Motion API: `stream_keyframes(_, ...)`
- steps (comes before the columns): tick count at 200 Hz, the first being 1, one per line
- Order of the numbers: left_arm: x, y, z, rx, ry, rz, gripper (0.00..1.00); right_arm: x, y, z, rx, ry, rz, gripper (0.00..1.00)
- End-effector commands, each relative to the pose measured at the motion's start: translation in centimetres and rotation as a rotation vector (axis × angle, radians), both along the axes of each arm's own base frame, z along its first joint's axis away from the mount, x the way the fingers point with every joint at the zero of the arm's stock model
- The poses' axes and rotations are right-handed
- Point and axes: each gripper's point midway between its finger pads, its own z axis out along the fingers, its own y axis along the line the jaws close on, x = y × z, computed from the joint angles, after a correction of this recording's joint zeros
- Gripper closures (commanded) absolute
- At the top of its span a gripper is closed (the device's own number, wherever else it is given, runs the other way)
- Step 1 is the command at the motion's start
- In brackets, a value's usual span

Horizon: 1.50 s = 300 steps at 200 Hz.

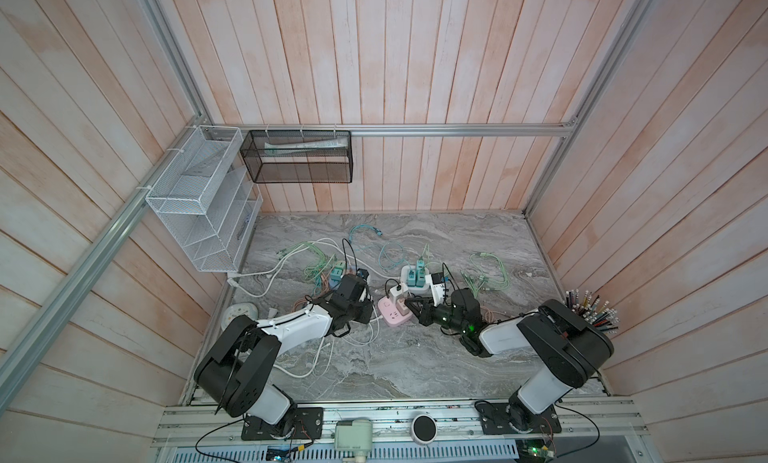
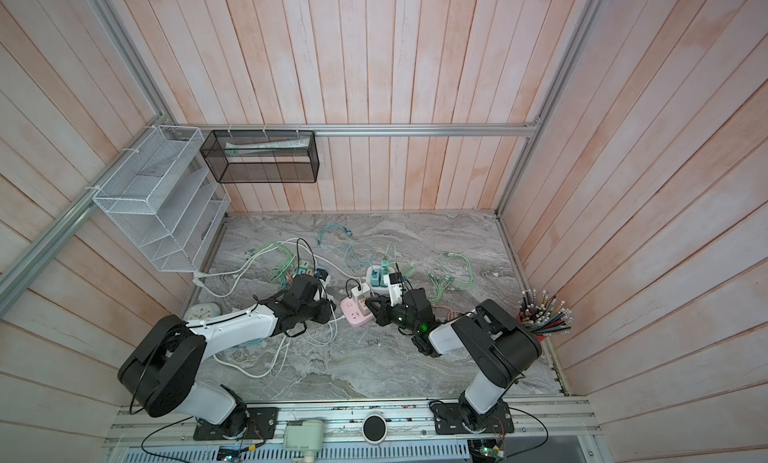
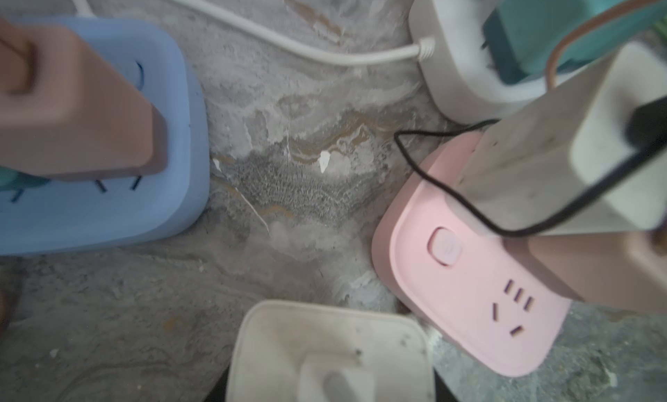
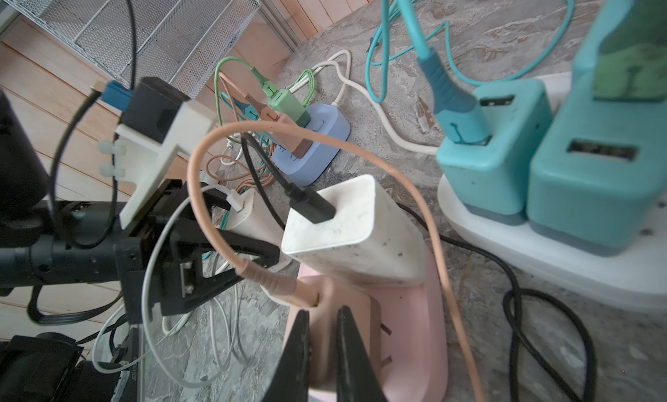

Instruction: Pull the plug off the socket

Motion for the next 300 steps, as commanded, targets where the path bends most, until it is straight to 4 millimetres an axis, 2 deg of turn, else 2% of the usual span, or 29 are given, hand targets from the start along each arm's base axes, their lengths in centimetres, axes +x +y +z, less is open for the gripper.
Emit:
stream_keyframes(1,-0.9,0.5,-0.9,0.05,0.103,0.008,0.83,-4.9,-3.9,-10.4,-0.271,0.336,-0.01,0.88)
stream_keyframes(44,-0.9,0.9,0.1,0.105,0.141,0.007,0.82,-4.9,-3.9,-10.4,-0.27,0.336,-0.012,0.88)
stream_keyframes(75,-1.4,1.6,-0.9,0.195,0.219,-0.009,0.82,-4.9,-3.8,-10.6,-0.27,0.342,-0.006,0.88)
stream_keyframes(100,-1.3,0.8,-1.0,0.179,0.235,-0.045,0.82,-4.9,-3.8,-10.6,-0.269,0.341,-0.006,0.88)
stream_keyframes(124,-1.3,0.3,-1.5,0.182,0.27,-0.066,0.72,-5.0,-3.8,-10.6,-0.269,0.341,-0.007,0.88)
stream_keyframes(130,-1.3,0.2,-1.6,0.178,0.273,-0.071,0.66,-5.0,-3.8,-10.6,-0.269,0.342,-0.006,0.88)
stream_keyframes(136,-1.4,0.0,-1.7,0.17,0.276,-0.077,0.54,-5.0,-3.9,-10.6,-0.269,0.342,-0.007,0.88)
stream_keyframes(140,-1.4,-0.1,-1.8,0.164,0.279,-0.08,0.49,-5.0,-3.9,-10.6,-0.269,0.341,-0.008,0.88)
stream_keyframes(162,-1.3,-0.5,-1.4,0.141,0.274,-0.086,0.43,-5.0,-3.9,-10.6,-0.271,0.342,-0.011,0.88)
stream_keyframes(184,-1.2,-0.2,-1.3,0.163,0.268,-0.076,0.25,-4.9,-3.9,-10.6,-0.272,0.342,-0.009,0.88)
stream_keyframes(232,-0.9,0.3,-0.7,0.185,0.24,-0.054,0.22,-4.9,-3.9,-10.4,-0.266,0.339,-0.015,0.88)
stream_keyframes(272,-0.3,0.4,0.7,0.16,0.177,-0.028,0.22,-5.0,-3.9,-10.4,-0.265,0.337,-0.012,0.88)
stream_keyframes(300,0.0,0.6,2.0,0.153,0.121,-0.006,0.22,-4.8,-3.7,-9.4,-0.239,0.301,-0.004,0.86)
